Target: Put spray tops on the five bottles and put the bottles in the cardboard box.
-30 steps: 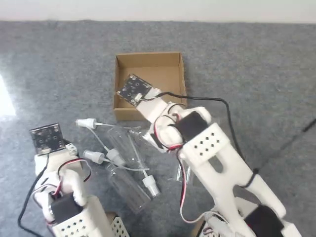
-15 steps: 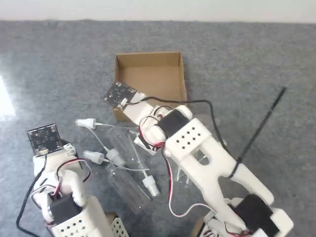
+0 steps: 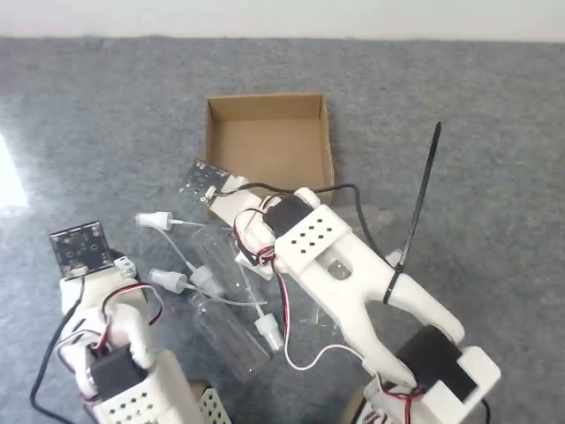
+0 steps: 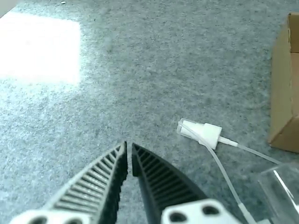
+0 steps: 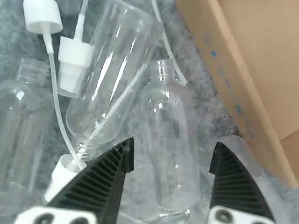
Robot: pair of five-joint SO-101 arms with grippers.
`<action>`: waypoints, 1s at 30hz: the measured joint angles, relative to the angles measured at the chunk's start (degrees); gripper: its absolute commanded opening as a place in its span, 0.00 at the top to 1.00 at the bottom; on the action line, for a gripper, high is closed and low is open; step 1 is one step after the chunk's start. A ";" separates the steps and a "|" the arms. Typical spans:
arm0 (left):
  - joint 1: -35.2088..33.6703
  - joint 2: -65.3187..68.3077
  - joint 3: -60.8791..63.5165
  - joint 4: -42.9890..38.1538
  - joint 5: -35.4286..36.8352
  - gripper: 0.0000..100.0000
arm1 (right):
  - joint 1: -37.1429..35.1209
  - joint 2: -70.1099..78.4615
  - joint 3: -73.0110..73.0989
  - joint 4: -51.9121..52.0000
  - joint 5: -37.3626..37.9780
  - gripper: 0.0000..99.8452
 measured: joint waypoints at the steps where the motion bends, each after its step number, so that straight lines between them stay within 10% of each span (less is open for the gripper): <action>1: 0.00 0.00 0.00 0.00 0.00 0.99 | -0.09 0.00 0.00 0.00 0.53 0.76; 30: 0.00 0.00 0.00 -0.18 0.26 0.99 | -0.18 15.21 -6.24 -2.02 5.10 0.77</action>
